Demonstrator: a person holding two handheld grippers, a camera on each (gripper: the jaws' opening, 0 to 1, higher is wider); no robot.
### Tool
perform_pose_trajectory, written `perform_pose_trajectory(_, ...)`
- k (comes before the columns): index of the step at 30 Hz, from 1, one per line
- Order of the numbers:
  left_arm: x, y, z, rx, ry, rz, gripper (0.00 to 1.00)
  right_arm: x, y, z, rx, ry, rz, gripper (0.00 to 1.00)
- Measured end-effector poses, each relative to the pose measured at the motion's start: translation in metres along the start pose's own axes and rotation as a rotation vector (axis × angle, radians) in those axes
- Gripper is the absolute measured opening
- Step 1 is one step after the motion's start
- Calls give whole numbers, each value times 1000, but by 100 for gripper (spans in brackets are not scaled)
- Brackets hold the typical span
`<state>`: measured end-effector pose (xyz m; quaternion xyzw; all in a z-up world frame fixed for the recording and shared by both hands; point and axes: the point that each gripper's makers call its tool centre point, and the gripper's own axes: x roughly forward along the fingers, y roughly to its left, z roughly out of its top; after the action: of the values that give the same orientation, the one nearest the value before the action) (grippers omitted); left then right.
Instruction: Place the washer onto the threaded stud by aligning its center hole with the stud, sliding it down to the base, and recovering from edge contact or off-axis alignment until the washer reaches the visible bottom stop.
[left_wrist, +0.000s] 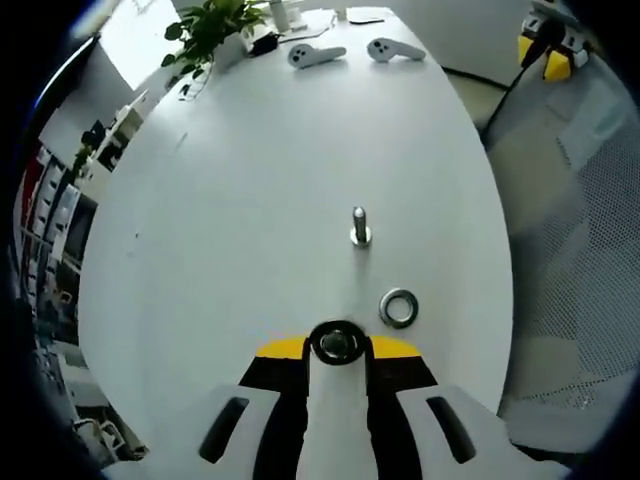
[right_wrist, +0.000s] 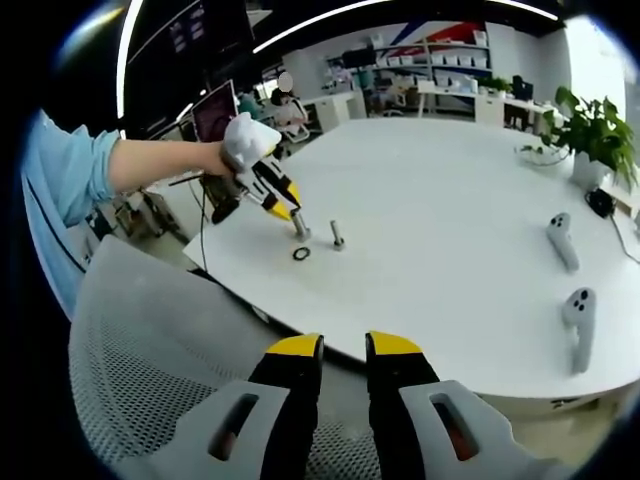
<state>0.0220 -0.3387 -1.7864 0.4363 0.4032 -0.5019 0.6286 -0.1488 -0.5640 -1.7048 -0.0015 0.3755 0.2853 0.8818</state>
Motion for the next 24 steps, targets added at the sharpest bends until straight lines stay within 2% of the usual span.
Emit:
perform_pose_trajectory(16, 4, 2, 3, 102, 170, -91, 19, -2, -1, -1, 17, -9, -3, 20)
perform_pose_trajectory(24, 19, 0, -1, 144, 215, -104, 19, -2, -1, -1, 24, -13, -3, 20)
